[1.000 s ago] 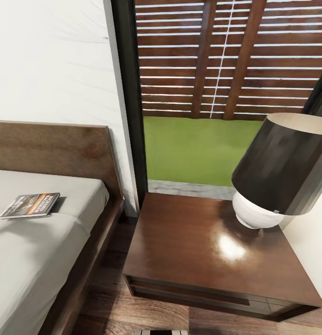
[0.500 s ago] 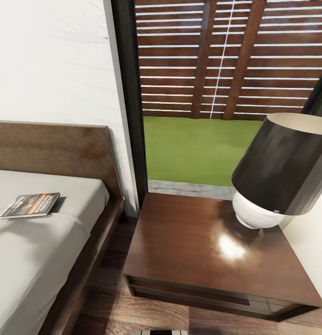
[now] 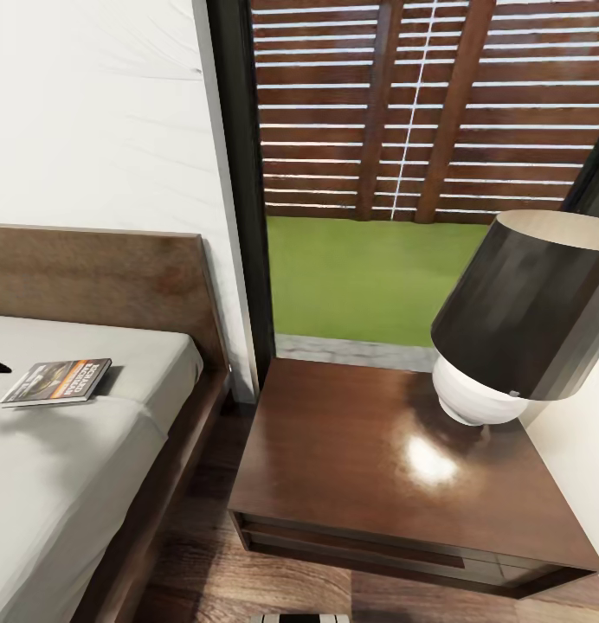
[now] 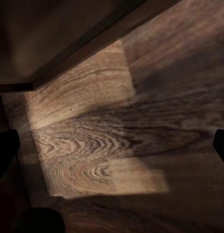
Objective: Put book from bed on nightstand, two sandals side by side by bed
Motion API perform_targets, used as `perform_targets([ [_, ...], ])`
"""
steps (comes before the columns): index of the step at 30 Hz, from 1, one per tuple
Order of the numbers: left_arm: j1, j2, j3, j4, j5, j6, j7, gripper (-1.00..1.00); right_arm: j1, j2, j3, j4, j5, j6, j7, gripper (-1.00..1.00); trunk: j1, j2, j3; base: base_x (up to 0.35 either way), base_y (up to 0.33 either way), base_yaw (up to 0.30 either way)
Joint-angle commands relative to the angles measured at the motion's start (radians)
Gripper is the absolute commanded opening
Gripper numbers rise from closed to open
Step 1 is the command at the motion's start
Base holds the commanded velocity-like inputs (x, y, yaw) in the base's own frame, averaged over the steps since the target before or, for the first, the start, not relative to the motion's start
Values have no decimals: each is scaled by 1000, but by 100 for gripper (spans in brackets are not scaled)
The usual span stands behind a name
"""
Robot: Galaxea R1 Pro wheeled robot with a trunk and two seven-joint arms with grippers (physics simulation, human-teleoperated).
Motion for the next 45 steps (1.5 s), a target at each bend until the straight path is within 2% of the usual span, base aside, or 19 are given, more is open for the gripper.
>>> perform_targets([
  [1, 0, 1, 3, -9, 16, 18, -6, 100, -1, 0, 8, 3, -10, 2, 6, 100, 0, 0, -1, 0, 0, 0],
  [3, 0, 2, 12, -25, 39, 38, -15, 100, -1, 0, 8, 3, -10, 2, 6, 100, 0, 0, -1, 0, 0, 0],
  [4, 0, 2, 12, -25, 39, 38, -15, 100, -1, 0, 8, 3, -10, 2, 6, 100, 0, 0, -1, 0, 0, 0],
  [5, 1, 3, 22, -35, 65, 54, -21, 100, -1, 0, 8, 3, -10, 2, 6, 100, 0, 0, -1, 0, 0, 0],
  [9, 0, 5, 38, -50, 127, 75, -28, 100, -1, 0, 8, 3, -10, 2, 6, 100, 0, 0, -1, 0, 0, 0],
  [15, 1, 6, 44, -60, 154, 81, -30, 100, -1, 0, 8, 3, -10, 2, 6, 100, 0, 0, -1, 0, 0, 0],
  [29, 1, 7, 50, -109, 168, 87, -30, 100, -1, 0, 7, 3, -10, 2, 6, 100, 0, 0, -1, 0, 0, 0],
  [39, 0, 6, 55, -154, 169, 166, -24, 100, -1, -2, 4, 3, -15, -16, 15, 100, 0, 0, -1, 0, 0, 0],
  [45, -2, 2, 56, -161, 169, 184, -21, 100, -1, -3, 1, 3, -24, -37, 24, 100, 0, 0, -1, 0, 0, 0],
])
